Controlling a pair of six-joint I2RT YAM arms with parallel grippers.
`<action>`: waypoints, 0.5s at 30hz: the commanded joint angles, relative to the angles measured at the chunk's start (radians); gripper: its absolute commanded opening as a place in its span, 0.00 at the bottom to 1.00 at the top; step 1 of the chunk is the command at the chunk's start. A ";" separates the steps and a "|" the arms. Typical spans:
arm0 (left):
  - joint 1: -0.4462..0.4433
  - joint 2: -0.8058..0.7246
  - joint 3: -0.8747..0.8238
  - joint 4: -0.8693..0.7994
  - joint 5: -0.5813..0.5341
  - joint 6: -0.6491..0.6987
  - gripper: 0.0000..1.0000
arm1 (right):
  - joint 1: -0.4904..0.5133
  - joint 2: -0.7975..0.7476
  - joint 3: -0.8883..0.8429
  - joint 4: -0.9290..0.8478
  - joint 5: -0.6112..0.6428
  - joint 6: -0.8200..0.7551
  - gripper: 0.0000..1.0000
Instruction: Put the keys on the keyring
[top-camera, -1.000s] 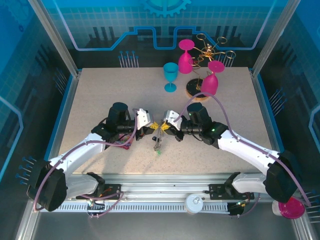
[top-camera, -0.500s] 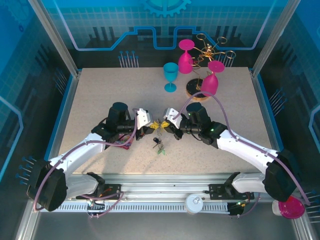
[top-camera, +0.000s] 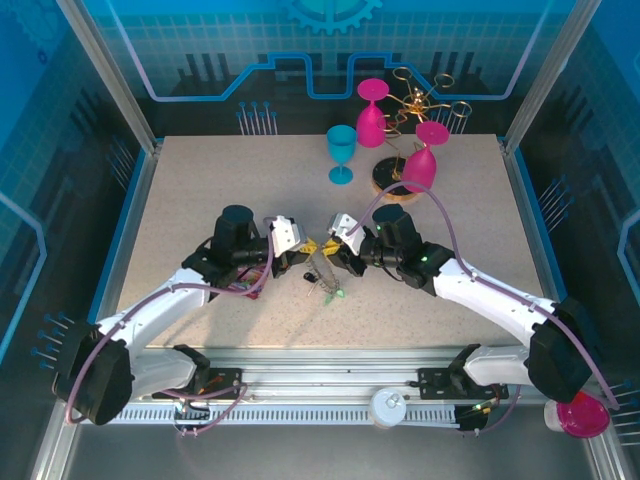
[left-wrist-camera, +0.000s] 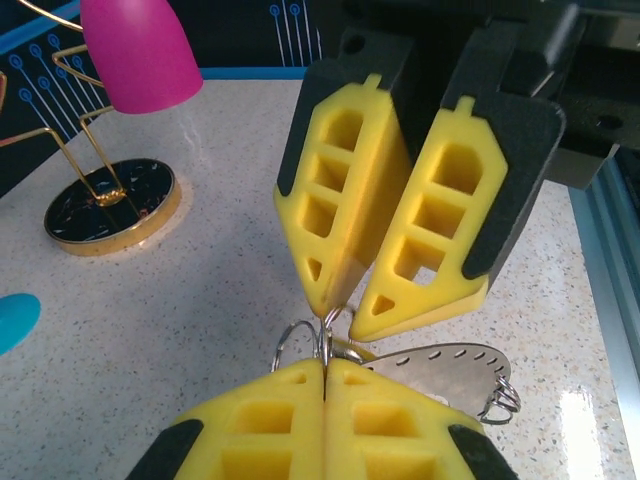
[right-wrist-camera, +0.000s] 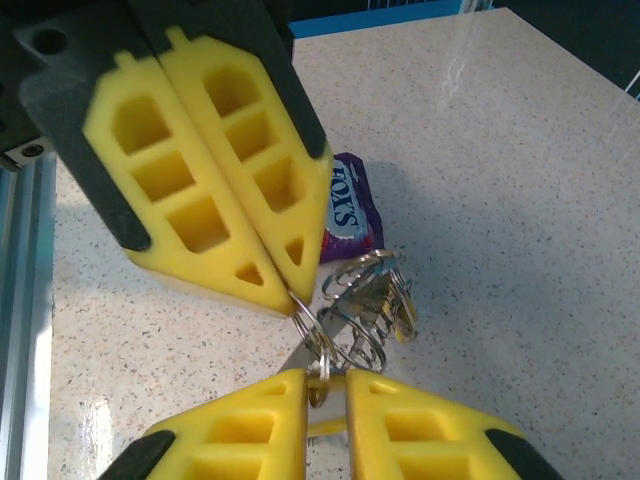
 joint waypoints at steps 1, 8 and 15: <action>-0.008 -0.037 -0.009 0.078 0.000 0.001 0.00 | -0.021 0.005 0.019 -0.016 -0.017 0.014 0.21; -0.008 -0.038 -0.012 0.090 0.001 -0.005 0.00 | -0.034 -0.013 0.019 -0.011 -0.031 0.001 0.39; -0.008 -0.040 -0.008 0.089 0.040 -0.006 0.00 | -0.034 -0.014 0.021 0.058 -0.087 -0.042 0.36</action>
